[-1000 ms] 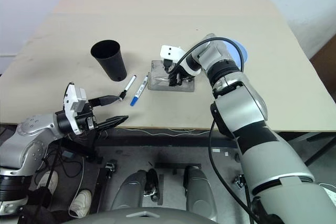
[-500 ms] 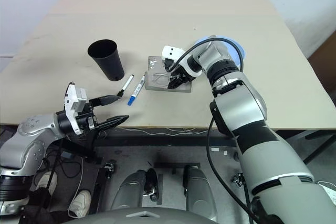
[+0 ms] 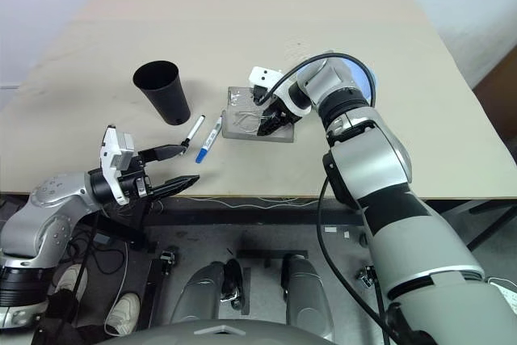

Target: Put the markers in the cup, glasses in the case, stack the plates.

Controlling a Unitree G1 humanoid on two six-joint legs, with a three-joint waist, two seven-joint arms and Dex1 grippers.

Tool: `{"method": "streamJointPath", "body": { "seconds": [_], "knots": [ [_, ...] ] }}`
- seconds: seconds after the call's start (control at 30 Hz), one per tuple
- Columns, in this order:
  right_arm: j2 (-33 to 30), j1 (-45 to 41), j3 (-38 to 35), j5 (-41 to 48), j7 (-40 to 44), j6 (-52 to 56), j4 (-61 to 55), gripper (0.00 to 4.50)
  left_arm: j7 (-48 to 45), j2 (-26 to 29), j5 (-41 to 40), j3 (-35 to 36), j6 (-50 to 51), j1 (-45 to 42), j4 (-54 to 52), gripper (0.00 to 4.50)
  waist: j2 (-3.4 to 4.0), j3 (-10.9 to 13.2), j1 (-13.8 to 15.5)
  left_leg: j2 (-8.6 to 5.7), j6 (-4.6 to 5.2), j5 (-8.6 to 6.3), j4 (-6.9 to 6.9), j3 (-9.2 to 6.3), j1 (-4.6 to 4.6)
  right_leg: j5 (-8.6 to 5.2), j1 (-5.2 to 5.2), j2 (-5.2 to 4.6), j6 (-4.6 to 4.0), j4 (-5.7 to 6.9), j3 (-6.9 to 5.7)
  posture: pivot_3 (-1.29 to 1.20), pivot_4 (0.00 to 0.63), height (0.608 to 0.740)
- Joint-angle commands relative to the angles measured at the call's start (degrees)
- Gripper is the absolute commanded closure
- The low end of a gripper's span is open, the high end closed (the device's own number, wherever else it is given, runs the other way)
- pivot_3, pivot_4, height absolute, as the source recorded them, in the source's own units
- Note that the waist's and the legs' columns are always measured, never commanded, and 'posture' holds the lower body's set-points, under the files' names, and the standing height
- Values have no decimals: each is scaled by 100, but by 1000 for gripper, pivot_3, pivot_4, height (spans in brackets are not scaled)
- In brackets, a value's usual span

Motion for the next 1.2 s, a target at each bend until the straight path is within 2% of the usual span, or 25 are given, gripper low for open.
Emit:
{"method": "streamJointPath", "body": {
  "seconds": [0.03,0.27,0.47,0.77,0.87,1.0,1.2],
  "knots": [
    [25,-253,-170,144,69,81,-29,2303,-39,-5,-14,0,-70,-100,-23,0,0,0,2,0,0,0,0,0,-1,0,-1,0,0,0,0,0,150,710],
    [65,-272,-230,165,69,156,-47,2303,-57,-26,-1,-27,-76,-170,28,0,0,0,4,-1,0,0,0,0,-3,0,-1,-1,0,0,0,0,150,710],
    [115,-237,-648,433,-946,125,-36,2303,-19,-54,47,-36,-127,-219,45,0,0,0,3,-1,-1,1,0,0,-4,0,-4,0,0,0,0,0,150,710],
    [-187,-362,-1206,991,-588,535,-180,2303,-11,-40,-108,98,36,-260,23,0,-1,1,9,-3,1,1,1,1,-5,1,-1,-2,0,0,0,0,150,710],
    [-253,-317,-1406,1141,-1110,456,-239,2303,-13,-50,-93,99,31,-294,65,0,0,1,6,-4,1,2,1,1,-5,1,0,-1,1,1,0,0,150,710],
    [-305,-262,-1985,1550,-2209,409,-218,2303,17,-89,-99,82,42,-358,93,0,-1,1,5,-3,-1,3,1,0,-5,1,-1,0,1,2,0,0,150,710],
    [-236,10,-2010,1456,-3164,-10,-106,2303,-12,-112,-75,48,28,-458,199,0,-1,1,4,-3,0,3,1,1,-4,1,3,9,1,1,0,0,150,710]
  ]
}}
